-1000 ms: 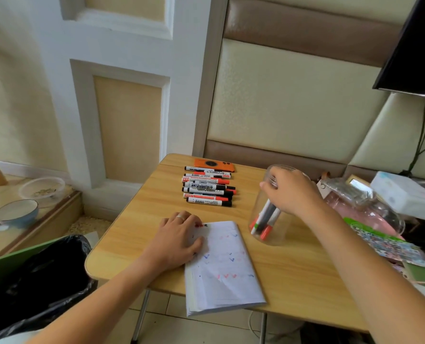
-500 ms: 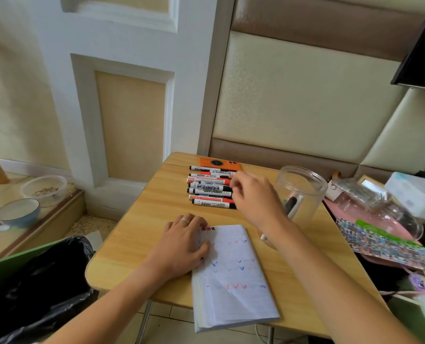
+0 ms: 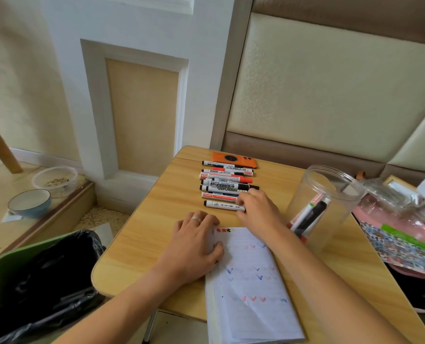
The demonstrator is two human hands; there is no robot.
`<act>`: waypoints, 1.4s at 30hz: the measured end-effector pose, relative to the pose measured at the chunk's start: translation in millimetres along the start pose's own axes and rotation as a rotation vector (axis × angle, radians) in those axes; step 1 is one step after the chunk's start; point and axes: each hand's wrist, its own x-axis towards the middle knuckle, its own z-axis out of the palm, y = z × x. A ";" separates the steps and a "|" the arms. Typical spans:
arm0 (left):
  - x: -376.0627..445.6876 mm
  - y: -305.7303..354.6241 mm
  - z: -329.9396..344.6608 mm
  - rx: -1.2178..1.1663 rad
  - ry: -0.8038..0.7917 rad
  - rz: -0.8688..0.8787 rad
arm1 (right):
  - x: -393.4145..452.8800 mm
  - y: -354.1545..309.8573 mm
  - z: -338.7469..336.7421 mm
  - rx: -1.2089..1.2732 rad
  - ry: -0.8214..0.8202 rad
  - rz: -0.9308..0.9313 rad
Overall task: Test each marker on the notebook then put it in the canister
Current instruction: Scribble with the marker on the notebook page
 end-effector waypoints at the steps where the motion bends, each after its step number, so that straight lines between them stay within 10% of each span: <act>1: -0.2 0.2 -0.3 -0.011 0.007 0.005 | -0.9 0.7 -0.3 0.005 -0.001 -0.003; 7: -3.0 1.4 -5.2 -0.050 0.028 0.231 | -13.4 -3.3 -11.0 0.098 0.032 -0.007; 19: -6.7 7.6 -10.4 -0.212 0.066 0.216 | -79.1 -31.7 -30.6 1.262 -0.080 0.305; 26: -0.9 0.1 -4.9 -0.163 0.244 0.106 | -88.3 -18.3 -42.0 1.217 0.050 0.262; 33: -2.9 3.8 -4.7 0.006 0.219 0.155 | -88.7 -5.0 -28.0 0.456 0.022 -0.090; 42: -2.4 4.8 -6.0 0.010 0.166 0.184 | -87.7 -26.4 -14.7 0.151 0.053 -0.325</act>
